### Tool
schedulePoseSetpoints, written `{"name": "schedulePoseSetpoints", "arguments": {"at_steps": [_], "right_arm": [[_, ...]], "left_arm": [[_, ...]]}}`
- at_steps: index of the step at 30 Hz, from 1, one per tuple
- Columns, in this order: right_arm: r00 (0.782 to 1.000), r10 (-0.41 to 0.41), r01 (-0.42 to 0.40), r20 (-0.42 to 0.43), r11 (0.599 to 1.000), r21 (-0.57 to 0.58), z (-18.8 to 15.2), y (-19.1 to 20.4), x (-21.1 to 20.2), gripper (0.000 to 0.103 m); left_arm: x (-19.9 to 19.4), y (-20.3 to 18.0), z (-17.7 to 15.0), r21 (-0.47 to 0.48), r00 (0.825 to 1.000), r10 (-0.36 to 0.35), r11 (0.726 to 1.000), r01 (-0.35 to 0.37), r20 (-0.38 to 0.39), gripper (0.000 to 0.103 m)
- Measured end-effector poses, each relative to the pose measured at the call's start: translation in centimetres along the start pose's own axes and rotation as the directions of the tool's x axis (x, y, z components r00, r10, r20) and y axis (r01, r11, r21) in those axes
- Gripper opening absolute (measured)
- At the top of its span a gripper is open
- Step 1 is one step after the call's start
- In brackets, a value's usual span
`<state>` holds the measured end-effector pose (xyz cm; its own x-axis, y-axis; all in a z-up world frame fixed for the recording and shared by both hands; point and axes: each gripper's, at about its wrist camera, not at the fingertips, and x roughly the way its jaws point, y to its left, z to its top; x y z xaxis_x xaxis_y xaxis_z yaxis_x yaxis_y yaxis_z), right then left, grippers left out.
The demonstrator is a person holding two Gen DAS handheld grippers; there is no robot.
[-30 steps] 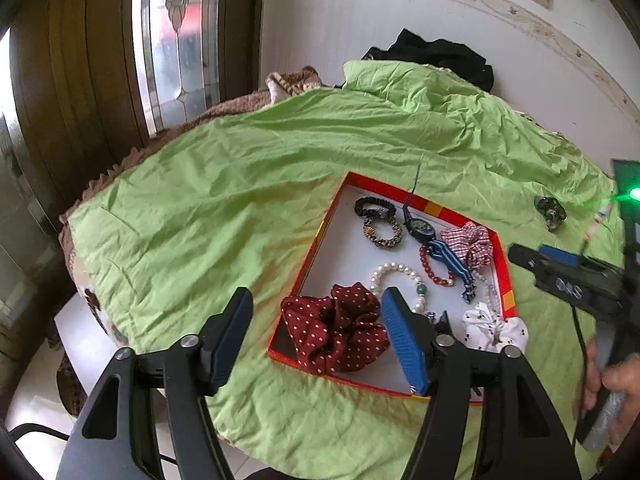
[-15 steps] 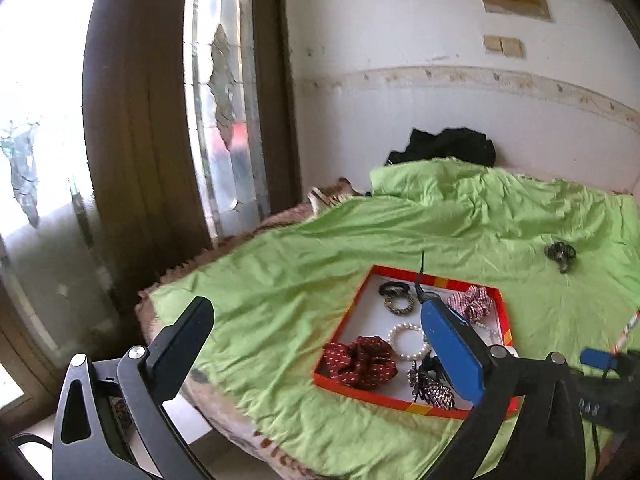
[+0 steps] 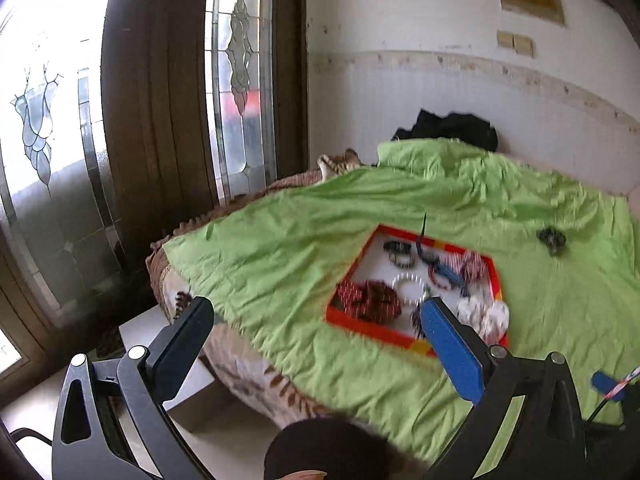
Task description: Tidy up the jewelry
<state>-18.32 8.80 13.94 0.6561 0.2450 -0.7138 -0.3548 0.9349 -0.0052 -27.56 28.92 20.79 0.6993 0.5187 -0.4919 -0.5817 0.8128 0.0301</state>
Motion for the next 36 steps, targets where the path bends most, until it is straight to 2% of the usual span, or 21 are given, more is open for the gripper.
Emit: {"name": "schedulePoseSetpoints", "arguments": {"at_steps": [6, 11, 19, 29, 36], "right_arm": [[0.997, -0.066, 0.066, 0.05, 0.998, 0.01, -0.9, 0.1, -2.2, 0.094], [0.996, -0.07, 0.069, 0.057, 0.997, 0.021, -1.4, 0.0, -3.5, 0.095], [0.996, -0.065, 0.063, 0.059, 0.997, 0.038, -1.7, 0.3, -4.8, 0.096], [0.995, -0.071, 0.066, 0.07, 0.996, 0.066, -1.9, -0.5, -5.2, 0.098], [0.996, -0.068, 0.065, 0.061, 0.996, 0.056, -2.2, -0.2, -5.0, 0.098]], "left_arm": [[-0.7, 0.0, -1.7, 0.017, 0.998, -0.015, 1.0, 0.016, -0.057, 0.103], [-1.5, 0.5, -2.3, 0.011, 0.997, 0.005, 1.0, -0.004, -0.076, 0.103], [-2.5, -0.3, -3.0, 0.073, 0.996, 0.039, 0.997, -0.033, -0.082, 0.103], [-1.4, -1.3, -4.2, 0.101, 0.99, 0.005, 0.995, 0.009, -0.138, 0.103], [-1.1, -1.3, -4.5, 0.082, 0.987, -0.027, 0.996, 0.04, -0.159, 0.103]]}}
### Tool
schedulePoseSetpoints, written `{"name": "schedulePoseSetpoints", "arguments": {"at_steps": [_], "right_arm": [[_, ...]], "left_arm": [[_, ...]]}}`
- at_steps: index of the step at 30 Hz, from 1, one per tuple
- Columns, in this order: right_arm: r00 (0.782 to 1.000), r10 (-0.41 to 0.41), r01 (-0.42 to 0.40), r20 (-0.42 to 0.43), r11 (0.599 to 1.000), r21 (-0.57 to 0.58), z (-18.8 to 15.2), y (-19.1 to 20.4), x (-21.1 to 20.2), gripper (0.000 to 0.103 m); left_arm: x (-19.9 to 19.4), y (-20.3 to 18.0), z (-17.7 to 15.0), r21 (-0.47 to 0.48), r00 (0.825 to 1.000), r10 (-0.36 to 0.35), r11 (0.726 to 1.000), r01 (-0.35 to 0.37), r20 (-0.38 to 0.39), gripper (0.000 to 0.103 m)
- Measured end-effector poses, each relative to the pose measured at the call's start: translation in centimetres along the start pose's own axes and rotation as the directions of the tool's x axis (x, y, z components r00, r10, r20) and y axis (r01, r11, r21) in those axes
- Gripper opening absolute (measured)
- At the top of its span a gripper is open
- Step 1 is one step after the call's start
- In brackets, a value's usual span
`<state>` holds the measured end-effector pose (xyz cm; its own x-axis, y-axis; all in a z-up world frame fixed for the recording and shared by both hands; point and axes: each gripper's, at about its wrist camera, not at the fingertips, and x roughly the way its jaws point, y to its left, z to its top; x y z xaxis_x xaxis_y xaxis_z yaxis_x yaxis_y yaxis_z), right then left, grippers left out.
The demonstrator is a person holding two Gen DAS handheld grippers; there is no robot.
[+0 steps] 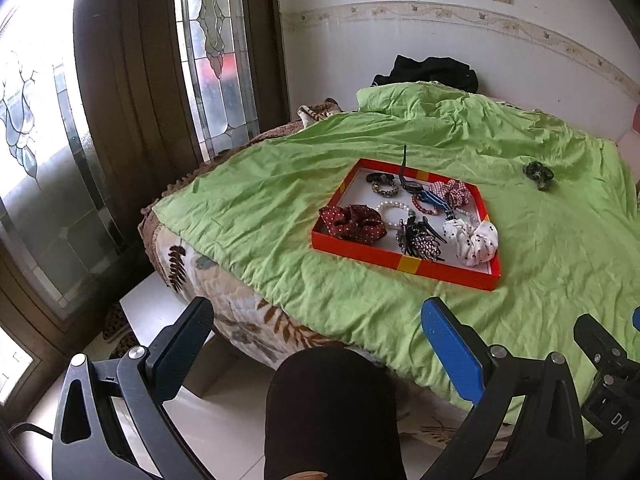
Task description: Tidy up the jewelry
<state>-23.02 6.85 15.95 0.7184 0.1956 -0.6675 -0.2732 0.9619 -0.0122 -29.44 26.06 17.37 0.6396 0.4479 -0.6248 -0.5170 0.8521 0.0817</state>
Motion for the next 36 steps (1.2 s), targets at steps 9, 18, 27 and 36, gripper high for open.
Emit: {"name": "schedulePoseSetpoints", "arguments": {"at_steps": [9, 18, 27, 36], "right_arm": [[1.0, 0.0, 0.0, 0.001, 1.0, 0.004, -0.1, 0.0, -0.1, 0.099], [1.0, -0.003, 0.003, -0.012, 1.0, 0.009, -0.3, 0.2, 0.2, 0.099], [1.0, -0.004, 0.005, -0.027, 1.0, 0.007, -0.6, 0.1, 0.8, 0.099], [0.999, -0.002, 0.002, -0.044, 1.0, 0.007, -0.8, 0.0, 1.4, 0.099]], "left_arm": [[0.3, -0.8, -0.4, 0.034, 1.0, -0.008, 0.999, 0.008, -0.01, 0.103], [0.5, -1.3, -0.7, 0.05, 1.0, -0.02, 0.999, 0.021, -0.018, 0.103], [1.0, -1.7, -1.1, 0.06, 0.999, -0.026, 0.998, 0.028, -0.042, 0.103], [1.5, -1.6, -1.2, 0.062, 0.998, -0.033, 0.997, 0.036, -0.054, 0.103]]}}
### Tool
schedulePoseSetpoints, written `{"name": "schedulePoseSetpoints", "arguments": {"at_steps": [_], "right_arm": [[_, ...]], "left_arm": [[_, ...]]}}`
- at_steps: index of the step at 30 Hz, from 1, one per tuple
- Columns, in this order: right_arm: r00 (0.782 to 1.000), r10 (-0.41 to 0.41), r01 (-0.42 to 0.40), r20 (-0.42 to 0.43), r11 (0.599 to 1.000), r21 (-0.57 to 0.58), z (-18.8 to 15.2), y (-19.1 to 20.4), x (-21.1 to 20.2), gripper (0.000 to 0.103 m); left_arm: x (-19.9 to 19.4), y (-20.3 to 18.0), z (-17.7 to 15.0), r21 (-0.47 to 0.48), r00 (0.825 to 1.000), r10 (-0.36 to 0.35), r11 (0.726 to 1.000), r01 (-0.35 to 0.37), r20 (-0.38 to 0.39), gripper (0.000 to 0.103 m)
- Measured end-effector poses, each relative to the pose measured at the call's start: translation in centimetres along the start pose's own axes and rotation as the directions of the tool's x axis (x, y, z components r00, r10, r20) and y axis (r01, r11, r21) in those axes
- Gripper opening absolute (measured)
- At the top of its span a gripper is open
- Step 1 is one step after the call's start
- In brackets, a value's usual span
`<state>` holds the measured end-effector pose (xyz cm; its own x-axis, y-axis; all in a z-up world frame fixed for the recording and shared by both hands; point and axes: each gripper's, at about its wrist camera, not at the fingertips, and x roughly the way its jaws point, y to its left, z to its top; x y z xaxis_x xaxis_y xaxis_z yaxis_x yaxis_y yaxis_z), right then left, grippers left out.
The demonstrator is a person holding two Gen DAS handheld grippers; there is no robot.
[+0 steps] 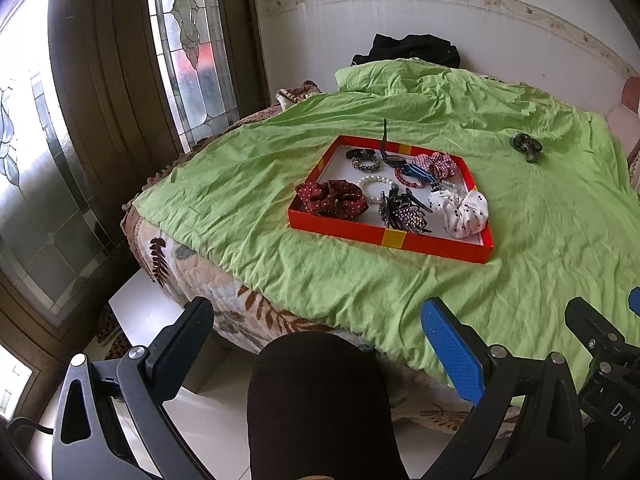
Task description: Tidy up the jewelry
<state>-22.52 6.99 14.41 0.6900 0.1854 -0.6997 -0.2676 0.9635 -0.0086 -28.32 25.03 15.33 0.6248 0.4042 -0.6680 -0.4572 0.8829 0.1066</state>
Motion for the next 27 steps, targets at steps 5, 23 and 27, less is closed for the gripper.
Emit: {"name": "schedulePoseSetpoints", "arguments": {"at_steps": [5, 23, 27], "right_arm": [[1.0, -0.001, 0.001, 0.0, 1.0, -0.003, 0.0, 0.05, 0.09, 0.099], [1.0, 0.004, -0.003, 0.006, 1.0, -0.01, -0.1, 0.27, -0.01, 0.099], [1.0, 0.002, -0.002, 0.005, 1.0, -0.009, -0.12, 0.33, -0.02, 0.099]], "left_arm": [[0.34, 0.08, -0.11, -0.004, 1.0, -0.003, 1.0, 0.003, -0.01, 0.103], [0.41, 0.41, -0.53, -0.015, 1.0, 0.006, 1.0, -0.007, -0.013, 0.103], [0.43, 0.41, -0.56, -0.018, 1.0, 0.006, 1.0, -0.006, -0.014, 0.103]]}}
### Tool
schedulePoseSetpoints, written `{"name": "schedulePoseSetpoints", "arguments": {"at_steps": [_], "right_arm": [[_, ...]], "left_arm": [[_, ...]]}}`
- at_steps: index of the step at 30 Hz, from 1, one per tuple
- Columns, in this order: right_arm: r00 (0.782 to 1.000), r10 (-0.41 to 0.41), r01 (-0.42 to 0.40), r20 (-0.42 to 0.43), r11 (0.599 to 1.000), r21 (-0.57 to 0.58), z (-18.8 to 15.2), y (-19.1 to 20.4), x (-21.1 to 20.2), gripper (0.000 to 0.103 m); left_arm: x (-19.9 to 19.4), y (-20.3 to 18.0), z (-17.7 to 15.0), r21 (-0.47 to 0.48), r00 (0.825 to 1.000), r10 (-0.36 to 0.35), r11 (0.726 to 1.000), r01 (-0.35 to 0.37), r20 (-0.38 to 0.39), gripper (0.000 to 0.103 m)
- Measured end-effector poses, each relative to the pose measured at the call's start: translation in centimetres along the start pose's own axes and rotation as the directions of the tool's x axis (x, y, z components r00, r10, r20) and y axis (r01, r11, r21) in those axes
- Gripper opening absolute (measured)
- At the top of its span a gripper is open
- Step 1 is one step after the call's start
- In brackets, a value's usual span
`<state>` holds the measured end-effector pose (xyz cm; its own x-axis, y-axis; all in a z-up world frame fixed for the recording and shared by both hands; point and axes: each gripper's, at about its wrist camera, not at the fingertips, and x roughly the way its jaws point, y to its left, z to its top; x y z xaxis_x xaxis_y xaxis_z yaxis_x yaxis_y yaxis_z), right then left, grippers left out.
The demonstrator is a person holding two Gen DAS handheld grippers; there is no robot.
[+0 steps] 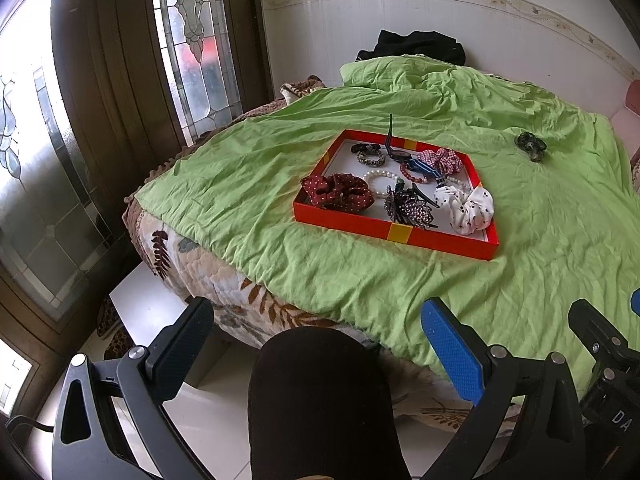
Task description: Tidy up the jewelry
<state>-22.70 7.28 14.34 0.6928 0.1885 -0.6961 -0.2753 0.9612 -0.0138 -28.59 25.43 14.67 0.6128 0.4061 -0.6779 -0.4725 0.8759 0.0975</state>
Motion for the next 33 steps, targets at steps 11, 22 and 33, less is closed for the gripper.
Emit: {"name": "schedulePoseSetpoints", "arguments": {"at_steps": [11, 22, 33], "right_arm": [[1.0, 0.012, -0.012, -0.006, 1.0, -0.012, -0.1, 0.1, 0.2, 0.099], [1.0, 0.022, -0.023, -0.014, 1.0, -0.013, -0.3, 0.1, 0.6, 0.099], [0.998, 0.051, -0.051, -0.035, 0.999, 0.001, -0.5, -1.3, 1.6, 0.099]], "left_arm": [[0.1, -0.1, -0.2, 0.001, 1.0, 0.002, 1.0, -0.002, -0.01, 0.103], [0.3, -0.3, -0.3, 0.002, 1.0, 0.006, 1.0, -0.006, -0.012, 0.103], [0.8, -0.7, 0.4, 0.025, 1.0, 0.017, 1.0, -0.016, -0.017, 0.103]]}}
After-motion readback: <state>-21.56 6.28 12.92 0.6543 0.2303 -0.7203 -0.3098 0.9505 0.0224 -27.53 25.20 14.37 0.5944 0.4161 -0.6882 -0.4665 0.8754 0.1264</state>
